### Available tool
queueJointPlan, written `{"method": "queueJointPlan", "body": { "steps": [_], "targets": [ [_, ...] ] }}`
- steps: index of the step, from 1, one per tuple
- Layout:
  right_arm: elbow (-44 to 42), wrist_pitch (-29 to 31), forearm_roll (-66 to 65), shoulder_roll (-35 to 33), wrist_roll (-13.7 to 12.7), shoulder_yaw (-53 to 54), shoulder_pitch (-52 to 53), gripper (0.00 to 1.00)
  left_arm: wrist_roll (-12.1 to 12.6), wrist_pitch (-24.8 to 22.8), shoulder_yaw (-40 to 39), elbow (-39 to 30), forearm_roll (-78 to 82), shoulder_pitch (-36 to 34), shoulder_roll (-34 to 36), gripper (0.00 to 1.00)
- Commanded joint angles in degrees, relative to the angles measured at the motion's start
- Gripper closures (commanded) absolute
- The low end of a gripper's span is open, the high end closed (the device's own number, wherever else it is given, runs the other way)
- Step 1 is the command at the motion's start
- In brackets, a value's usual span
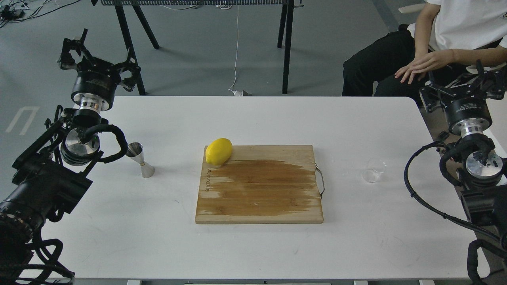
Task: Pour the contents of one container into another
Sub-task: 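Move the left gripper toward the small steel jigger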
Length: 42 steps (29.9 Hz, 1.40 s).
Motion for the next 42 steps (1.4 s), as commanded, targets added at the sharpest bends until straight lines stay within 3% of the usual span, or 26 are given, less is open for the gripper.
{"method": "queueJointPlan", "body": {
  "steps": [1,9,13,24,28,31,37,39,42],
  "targets": [
    [0.18,0.0,-0.08,-0.26,0.08,-2.18,0.11,0.0,-0.96,-0.7,0.35,-0.65,0.11,0.36,-0.04,0.0],
    [0.45,0.0,0.01,-0.17,0.17,-3.51,-0.42,0.0,-0.35,-0.43,3.69,-3.18,-0.15,3.16,1.36,0.0],
    [0.62,0.0,0.01,-0.17,0.17,-2.98,-0.6,0.0,-0.08,-5.26,5.18,-17.58,0.9,11.42,8.64,0.0],
    [6.42,0.0,0.01,-0.44,0.87,-2.45,-4.9,0.0,-0.79,-0.97,3.87,-38.61,29.09,26.19,23.33,0.0],
    [6.42,0.0,0.01,-0.44,0.87,-2.45,-5.6,0.0,-1.22,5.88,3.25,-44.06,38.68,29.19,29.13,0.01],
    [6.51,0.0,0.09,-0.52,1.4,-2.37,-6.04,0.0,-6.04,8.96,3.6,-47.4,45.88,31.99,33.26,0.02],
    [6.51,0.0,0.09,-1.22,1.58,-2.1,-6.05,0.0,-6.29,18.54,5.27,-49.52,64.75,41.22,35.56,0.01],
    [6.51,0.0,0.01,-1.4,1.58,-2.1,-6.05,0.0,-6.29,23.18,5.36,-48.82,74.42,42.98,35.21,0.01],
    [6.42,0.0,0.01,-1.58,1.58,-2.19,-6.22,0.0,-6.29,34.42,6.76,-45.05,86.74,44.92,34.51,0.02]
  ]
}}
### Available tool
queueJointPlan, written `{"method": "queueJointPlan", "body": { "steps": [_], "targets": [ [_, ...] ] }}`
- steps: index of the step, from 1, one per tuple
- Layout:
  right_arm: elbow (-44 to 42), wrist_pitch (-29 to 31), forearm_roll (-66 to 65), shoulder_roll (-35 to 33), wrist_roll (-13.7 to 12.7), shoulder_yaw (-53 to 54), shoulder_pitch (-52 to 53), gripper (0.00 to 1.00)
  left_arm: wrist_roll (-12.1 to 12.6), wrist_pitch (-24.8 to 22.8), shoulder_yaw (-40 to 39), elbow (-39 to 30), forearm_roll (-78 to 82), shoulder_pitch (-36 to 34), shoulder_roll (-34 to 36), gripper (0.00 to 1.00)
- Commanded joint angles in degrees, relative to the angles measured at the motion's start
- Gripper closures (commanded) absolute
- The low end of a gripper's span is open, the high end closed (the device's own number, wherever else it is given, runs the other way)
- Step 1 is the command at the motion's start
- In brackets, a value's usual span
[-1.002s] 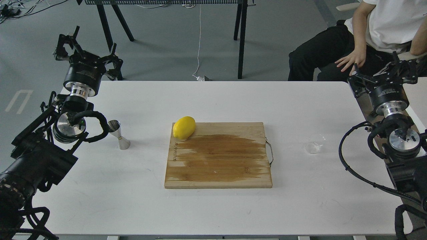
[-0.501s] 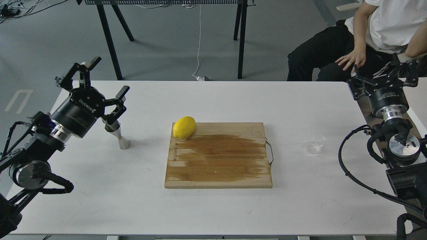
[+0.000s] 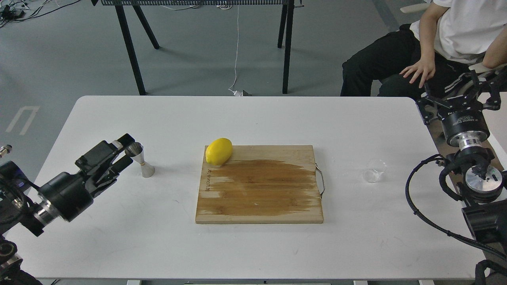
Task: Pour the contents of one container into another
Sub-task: 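Move the left gripper toward the small steel jigger, then grasp the steel jigger with the left gripper and lift it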
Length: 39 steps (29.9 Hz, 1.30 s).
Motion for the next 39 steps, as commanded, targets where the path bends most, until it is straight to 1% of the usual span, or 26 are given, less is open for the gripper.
{"method": "queueJointPlan", "body": {
  "steps": [1,2,4,8,11,14,19,22,23,25,31,36,39],
  "targets": [
    [-0.1,0.01,-0.04,-0.19,0.0,-0.09,-0.3,0.0,0.0,13.51,2.25,4.75,14.31,1.95,-1.15,0.02],
    [-0.1,0.01,-0.04,-0.19,0.0,-0.09,-0.39,0.0,0.66,16.6,3.39,6.51,16.6,1.43,-1.94,0.02],
    [-0.01,0.01,-0.04,-0.19,0.0,-0.18,-0.48,0.0,2.77,20.22,4.46,11.59,19.94,-0.06,-3.95,0.02],
    [-0.01,0.01,-0.04,-0.1,0.0,-0.09,-0.48,0.0,3.04,21.2,5.07,23.37,26.62,-6.39,-10.71,0.05],
    [-0.01,0.01,-0.04,-0.1,0.0,-0.18,-0.39,0.0,2.96,21.55,5.69,31.55,32.86,-9.29,-14.41,0.07],
    [0.07,0.01,-0.04,-0.1,0.0,-0.27,-0.39,0.0,2.95,22.16,5.69,37.36,37.96,-11.76,-18.63,0.09],
    [0.07,0.01,-0.04,-0.1,0.0,-0.27,-0.3,0.0,3.04,22.08,5.78,43.08,40.62,-15.53,-22.68,0.11],
    [0.07,0.01,-0.04,-0.19,0.0,-0.36,-0.3,0.0,2.96,22.08,7.7,47.03,40.35,-18.52,-25.14,0.13],
    [0.07,0.01,-0.04,-0.19,0.0,-0.36,-0.39,0.0,2.96,22.16,8.58,48.44,40.27,-19.4,-25.84,0.15],
    [0.07,0.01,-0.04,-0.19,0.0,-0.27,-0.3,0.0,2.96,22.25,9.82,50.64,40.26,-20.37,-27.34,0.17],
    [0.07,0.01,-0.04,-0.8,0.0,-0.09,-0.3,0.0,2.87,22.52,10.96,56.79,40.26,-22.92,-30.68,0.17],
    [0.07,0.01,-0.04,-0.89,0.0,-0.09,-0.3,0.0,2.87,22.52,11.49,59.79,40.18,-25.03,-32.62,0.19],
    [-0.01,0.01,-0.04,-0.89,0.0,-0.09,-0.3,0.0,3.13,22.52,12.45,60.84,40.18,-26.0,-33.41,0.24]
  ]
}}
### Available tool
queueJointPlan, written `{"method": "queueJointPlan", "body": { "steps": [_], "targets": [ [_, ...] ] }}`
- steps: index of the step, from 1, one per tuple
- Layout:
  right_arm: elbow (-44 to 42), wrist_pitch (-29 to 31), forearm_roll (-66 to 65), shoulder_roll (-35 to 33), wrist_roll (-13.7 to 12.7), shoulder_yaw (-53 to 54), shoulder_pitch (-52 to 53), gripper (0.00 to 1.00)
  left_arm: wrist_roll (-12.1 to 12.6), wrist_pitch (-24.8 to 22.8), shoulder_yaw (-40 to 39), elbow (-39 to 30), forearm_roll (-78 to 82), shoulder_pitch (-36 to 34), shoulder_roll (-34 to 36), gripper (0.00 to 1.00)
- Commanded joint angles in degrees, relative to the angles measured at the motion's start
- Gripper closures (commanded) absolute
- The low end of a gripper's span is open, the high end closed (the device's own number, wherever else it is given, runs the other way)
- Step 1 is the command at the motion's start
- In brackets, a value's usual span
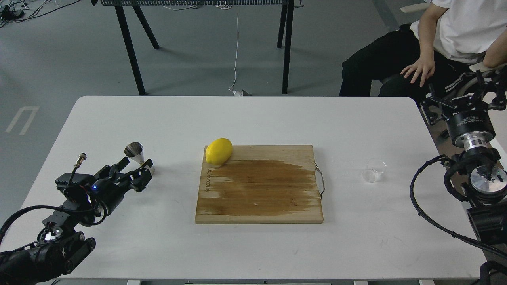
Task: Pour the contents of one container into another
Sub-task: 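Grasp the steel jigger with the left gripper and lift it, then carry the jigger with the left gripper onto the cutting board beside the lemon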
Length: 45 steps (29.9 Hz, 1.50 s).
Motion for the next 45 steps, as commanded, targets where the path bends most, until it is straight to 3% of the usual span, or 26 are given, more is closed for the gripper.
{"method": "queueJointPlan", "body": {
  "steps": [1,12,17,28,31,37,45],
  "targets": [
    [-0.01,-0.01,0.0,0.0,0.0,0.0,-0.01,0.0,0.26,-0.01,1.29,1.92,-0.13,-1.27,-1.13,0.29],
    [-0.1,-0.01,0.0,0.08,0.0,-0.09,0.34,0.0,-0.62,1.39,1.56,3.86,-0.04,-2.06,-1.84,0.74],
    [-0.01,-0.01,0.0,0.26,0.0,-0.18,0.61,0.0,-1.15,2.36,1.56,3.86,-0.04,-1.98,-1.75,0.87],
    [-0.01,-0.01,0.0,-0.09,0.0,0.0,0.69,0.0,-1.06,2.5,1.56,2.72,0.05,-6.1,-1.57,0.89],
    [-0.01,-0.01,0.0,-0.36,0.0,0.0,0.69,0.0,-1.06,2.5,1.91,-0.26,0.57,-8.65,-1.05,0.89],
    [-0.1,-0.01,0.0,-1.23,0.0,0.0,0.69,0.0,-0.62,2.5,8.67,-2.91,11.19,-13.75,-2.01,0.9],
    [-0.19,-0.01,0.0,-2.82,0.0,0.87,0.17,0.0,-0.1,2.5,13.15,-19.42,16.41,-15.86,-2.1,0.89]
  ]
}}
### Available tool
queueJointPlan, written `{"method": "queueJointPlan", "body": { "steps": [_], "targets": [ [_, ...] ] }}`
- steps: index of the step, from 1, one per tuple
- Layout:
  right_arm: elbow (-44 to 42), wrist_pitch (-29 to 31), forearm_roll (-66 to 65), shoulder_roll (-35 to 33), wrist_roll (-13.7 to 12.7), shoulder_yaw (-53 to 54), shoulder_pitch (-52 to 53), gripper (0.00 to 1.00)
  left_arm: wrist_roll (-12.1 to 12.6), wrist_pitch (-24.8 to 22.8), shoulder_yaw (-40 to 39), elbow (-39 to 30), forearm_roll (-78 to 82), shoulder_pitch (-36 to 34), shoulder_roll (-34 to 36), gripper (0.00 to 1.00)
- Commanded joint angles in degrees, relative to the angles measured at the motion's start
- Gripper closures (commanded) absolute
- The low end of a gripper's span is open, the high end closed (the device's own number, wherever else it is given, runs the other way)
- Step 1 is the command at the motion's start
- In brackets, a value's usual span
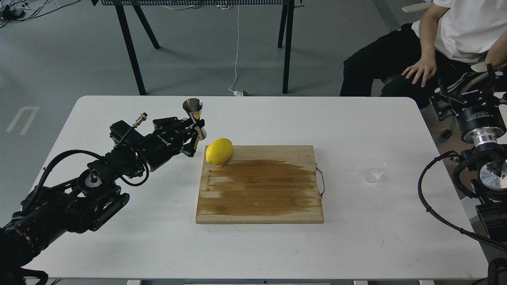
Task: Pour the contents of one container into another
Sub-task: 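Carry the jigger with the left gripper onto the cutting board beside the lemon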
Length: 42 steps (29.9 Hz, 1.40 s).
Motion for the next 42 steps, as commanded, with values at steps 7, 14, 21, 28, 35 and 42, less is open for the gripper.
{"method": "queueJointPlan", "body": {
  "steps": [7,14,21,28,35,42],
  "targets": [
    [-0.18,0.0,0.0,-0.7,0.0,0.62,-0.63,0.0,1.76,-0.02,3.63,-5.06,2.01,-0.43,-7.72,0.89],
    [-0.18,0.0,0.0,-0.96,0.0,0.62,-0.63,0.0,2.99,-0.33,7.4,2.22,2.01,-0.35,-13.61,0.9],
    [-0.18,0.0,0.0,-1.14,0.0,0.62,-0.63,0.0,5.36,-0.33,7.76,7.32,2.01,0.8,-15.2,0.89],
    [-0.18,0.0,0.0,-1.14,0.0,0.62,-0.63,0.0,7.3,-0.51,8.55,9.88,2.01,0.71,-18.27,0.87],
    [-0.27,0.0,0.0,-1.14,0.0,0.62,-0.72,0.0,8.7,-0.68,9.34,11.28,2.01,0.62,-19.07,0.85],
    [-0.18,0.0,0.0,-1.4,0.09,0.62,-0.9,0.0,10.02,-0.77,9.52,14.63,2.01,0.8,-19.07,0.78]
  ]
}}
